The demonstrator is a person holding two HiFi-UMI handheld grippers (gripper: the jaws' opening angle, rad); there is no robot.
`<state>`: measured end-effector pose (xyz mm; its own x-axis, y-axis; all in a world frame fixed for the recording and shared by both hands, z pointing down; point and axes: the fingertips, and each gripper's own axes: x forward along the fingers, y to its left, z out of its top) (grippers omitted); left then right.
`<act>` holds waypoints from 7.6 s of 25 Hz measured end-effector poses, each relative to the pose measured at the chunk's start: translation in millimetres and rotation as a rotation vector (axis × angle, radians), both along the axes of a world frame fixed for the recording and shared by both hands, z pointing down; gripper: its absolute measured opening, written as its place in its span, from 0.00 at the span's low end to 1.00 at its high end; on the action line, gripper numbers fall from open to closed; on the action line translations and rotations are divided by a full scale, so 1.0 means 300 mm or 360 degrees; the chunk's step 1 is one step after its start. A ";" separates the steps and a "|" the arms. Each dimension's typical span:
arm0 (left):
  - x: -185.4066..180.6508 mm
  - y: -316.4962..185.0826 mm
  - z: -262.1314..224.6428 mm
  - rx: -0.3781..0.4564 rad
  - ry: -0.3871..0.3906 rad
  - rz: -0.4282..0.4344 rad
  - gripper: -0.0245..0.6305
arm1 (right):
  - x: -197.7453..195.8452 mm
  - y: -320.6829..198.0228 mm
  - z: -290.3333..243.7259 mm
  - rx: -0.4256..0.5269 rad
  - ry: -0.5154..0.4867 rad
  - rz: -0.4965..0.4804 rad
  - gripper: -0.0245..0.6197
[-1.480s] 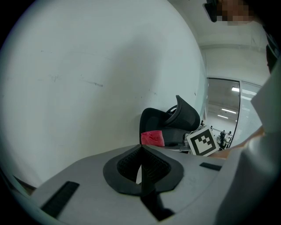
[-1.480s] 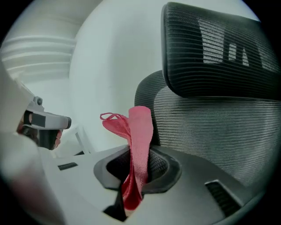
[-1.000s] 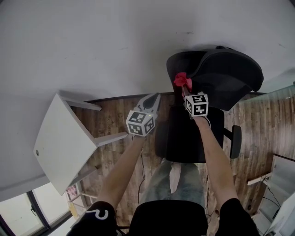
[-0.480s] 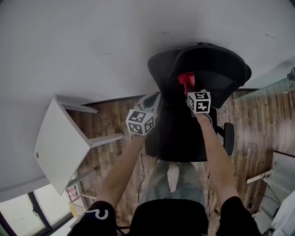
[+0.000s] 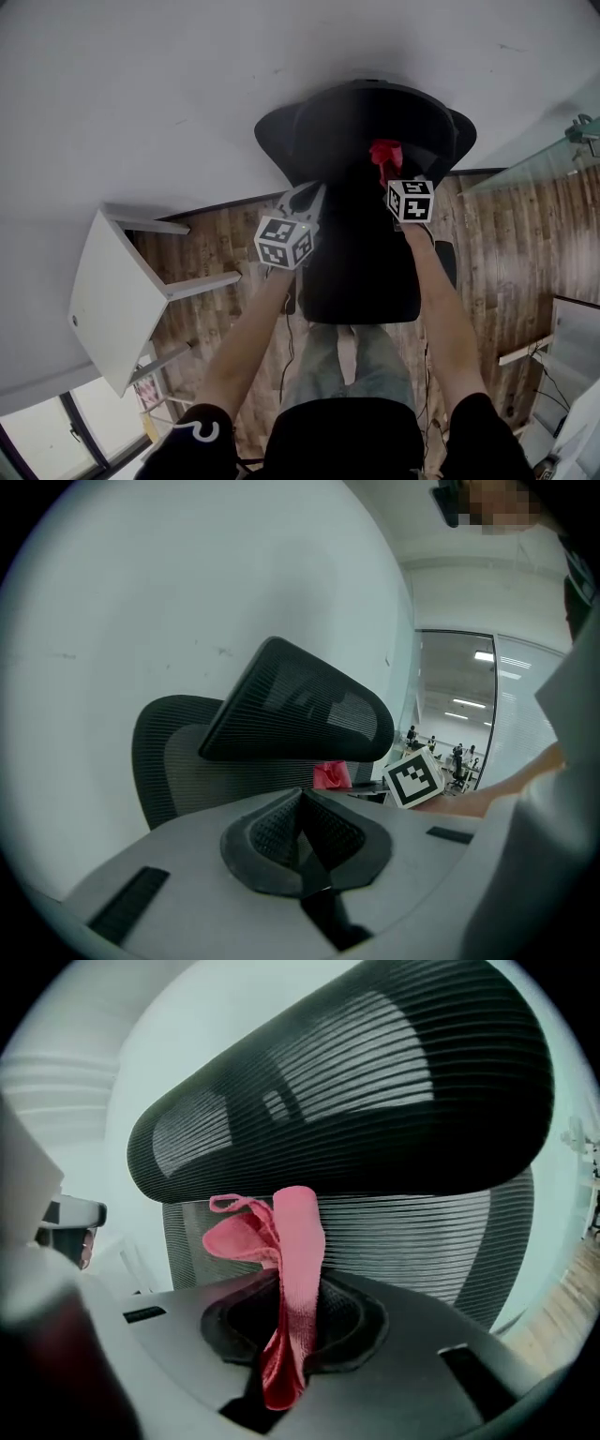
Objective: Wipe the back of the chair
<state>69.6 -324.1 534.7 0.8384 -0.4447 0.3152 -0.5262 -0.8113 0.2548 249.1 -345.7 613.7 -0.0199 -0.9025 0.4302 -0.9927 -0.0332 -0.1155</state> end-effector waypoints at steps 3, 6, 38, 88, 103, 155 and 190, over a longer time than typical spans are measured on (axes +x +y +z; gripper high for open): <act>0.081 0.032 -0.006 0.0006 -0.0001 0.0022 0.07 | 0.098 0.044 0.000 -0.0004 0.0004 0.0033 0.15; 0.156 0.067 -0.012 0.0015 -0.0004 0.0046 0.07 | 0.198 0.096 0.006 -0.0015 0.0005 0.0072 0.15; 0.120 0.188 0.022 0.0026 -0.0026 0.0051 0.07 | 0.109 0.308 0.083 -0.0063 -0.0049 0.0004 0.14; -0.095 0.112 0.286 0.0056 -0.0076 -0.0064 0.07 | -0.149 0.049 0.286 0.0026 -0.0084 -0.0177 0.16; 0.199 0.249 0.281 0.0053 -0.0046 0.0029 0.07 | 0.363 0.275 0.282 0.0045 -0.0082 0.0090 0.18; -0.751 -0.025 0.476 -0.0036 -0.0099 -0.0293 0.07 | -0.730 -0.039 0.592 -0.0147 -0.0139 -0.0381 0.15; 0.211 0.183 0.481 -0.0098 -0.0082 0.0119 0.07 | 0.414 0.415 0.563 -0.0083 -0.0085 0.0144 0.19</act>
<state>132.9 -269.2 678.9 0.8505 -0.3602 0.3833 -0.4785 -0.8324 0.2795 373.4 -221.3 782.6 0.0366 -0.8782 0.4769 -0.9780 -0.1297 -0.1637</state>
